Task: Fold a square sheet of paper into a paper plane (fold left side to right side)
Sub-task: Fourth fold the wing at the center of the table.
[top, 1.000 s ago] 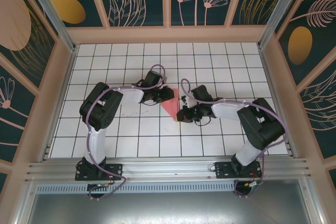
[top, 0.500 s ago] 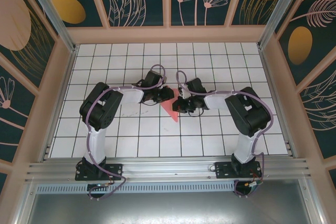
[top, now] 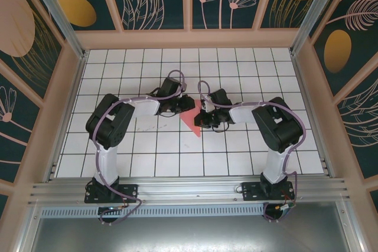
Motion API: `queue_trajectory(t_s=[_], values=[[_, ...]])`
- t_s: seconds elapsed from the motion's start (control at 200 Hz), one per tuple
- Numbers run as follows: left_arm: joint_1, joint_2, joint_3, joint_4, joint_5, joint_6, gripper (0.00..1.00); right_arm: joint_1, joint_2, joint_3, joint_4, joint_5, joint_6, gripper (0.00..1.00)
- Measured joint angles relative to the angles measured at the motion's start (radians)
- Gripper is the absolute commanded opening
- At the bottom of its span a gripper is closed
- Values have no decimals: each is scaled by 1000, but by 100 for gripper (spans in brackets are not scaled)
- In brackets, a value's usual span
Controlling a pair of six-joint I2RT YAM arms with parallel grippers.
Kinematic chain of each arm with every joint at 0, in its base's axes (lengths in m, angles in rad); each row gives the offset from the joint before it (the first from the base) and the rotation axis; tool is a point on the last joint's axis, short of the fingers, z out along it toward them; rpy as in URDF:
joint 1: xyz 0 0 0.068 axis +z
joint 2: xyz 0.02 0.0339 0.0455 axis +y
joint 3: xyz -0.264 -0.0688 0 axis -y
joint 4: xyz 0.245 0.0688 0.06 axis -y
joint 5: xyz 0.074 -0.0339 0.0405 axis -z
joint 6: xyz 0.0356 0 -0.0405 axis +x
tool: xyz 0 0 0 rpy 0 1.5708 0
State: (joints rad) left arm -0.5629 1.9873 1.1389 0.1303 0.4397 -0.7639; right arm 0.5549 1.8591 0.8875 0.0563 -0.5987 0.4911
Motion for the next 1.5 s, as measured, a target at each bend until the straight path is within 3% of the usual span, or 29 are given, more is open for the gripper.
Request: queue_trajectory(t_s=[0.465,0.846,1.496], values=[[-2,-8,-114,106,137,-26,13,0,1,4,-8,0,-19,0],[-2,42,-83,92,132,-26,13,0,5,19,-38,4,-45,0],[26,132,111,-34,51,-8,14,1,10,35,-65,11,-88,0]])
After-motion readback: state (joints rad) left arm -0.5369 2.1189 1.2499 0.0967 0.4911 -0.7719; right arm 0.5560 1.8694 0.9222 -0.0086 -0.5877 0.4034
